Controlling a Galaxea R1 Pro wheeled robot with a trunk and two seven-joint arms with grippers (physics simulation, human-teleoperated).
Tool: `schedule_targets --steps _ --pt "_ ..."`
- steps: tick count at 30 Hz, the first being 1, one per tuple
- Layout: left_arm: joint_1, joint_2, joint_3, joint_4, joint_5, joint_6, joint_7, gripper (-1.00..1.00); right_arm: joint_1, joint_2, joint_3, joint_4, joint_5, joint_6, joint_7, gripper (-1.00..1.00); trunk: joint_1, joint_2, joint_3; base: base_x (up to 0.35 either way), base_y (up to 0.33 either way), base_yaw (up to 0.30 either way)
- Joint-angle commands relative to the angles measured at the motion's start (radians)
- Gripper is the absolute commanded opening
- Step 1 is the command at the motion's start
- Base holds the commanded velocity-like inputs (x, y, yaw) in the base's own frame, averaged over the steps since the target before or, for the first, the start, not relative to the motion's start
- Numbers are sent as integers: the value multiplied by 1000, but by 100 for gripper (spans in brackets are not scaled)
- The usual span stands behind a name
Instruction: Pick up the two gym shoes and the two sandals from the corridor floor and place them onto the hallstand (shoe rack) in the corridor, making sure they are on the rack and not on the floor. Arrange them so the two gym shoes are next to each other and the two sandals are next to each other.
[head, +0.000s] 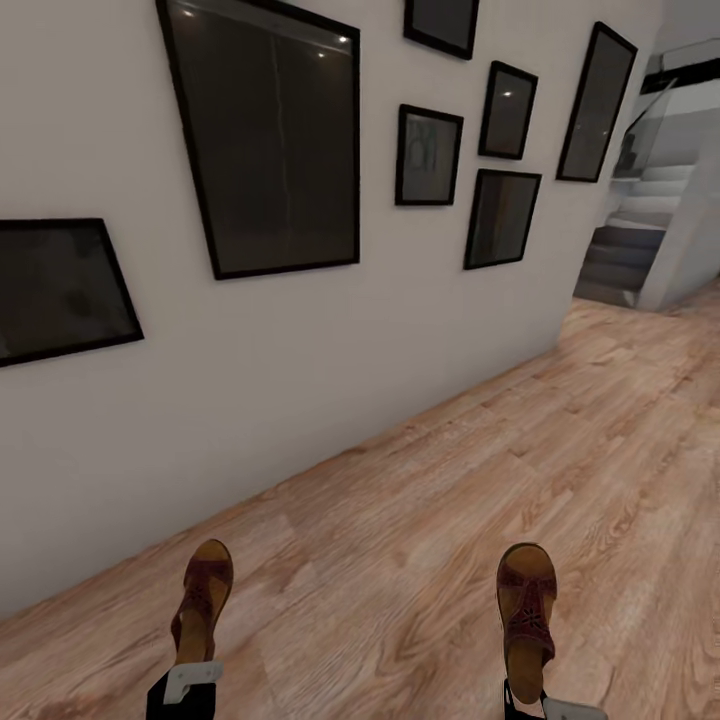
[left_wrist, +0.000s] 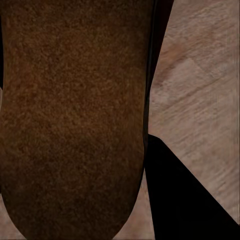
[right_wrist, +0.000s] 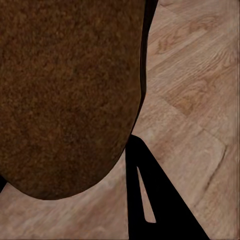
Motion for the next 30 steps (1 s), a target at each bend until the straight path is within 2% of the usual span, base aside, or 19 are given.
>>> schedule_targets --steps 1,30 --pt "0 -1 9 0 -11 -3 -6 -100 0 1 -3 1 11 -2 -5 -100 0 0 0 284 -90 -281" --pt "0 0 11 1 -12 -2 -5 -100 -1 1 -3 1 11 -2 -5 -100 0 0 17 303 -183 -282"
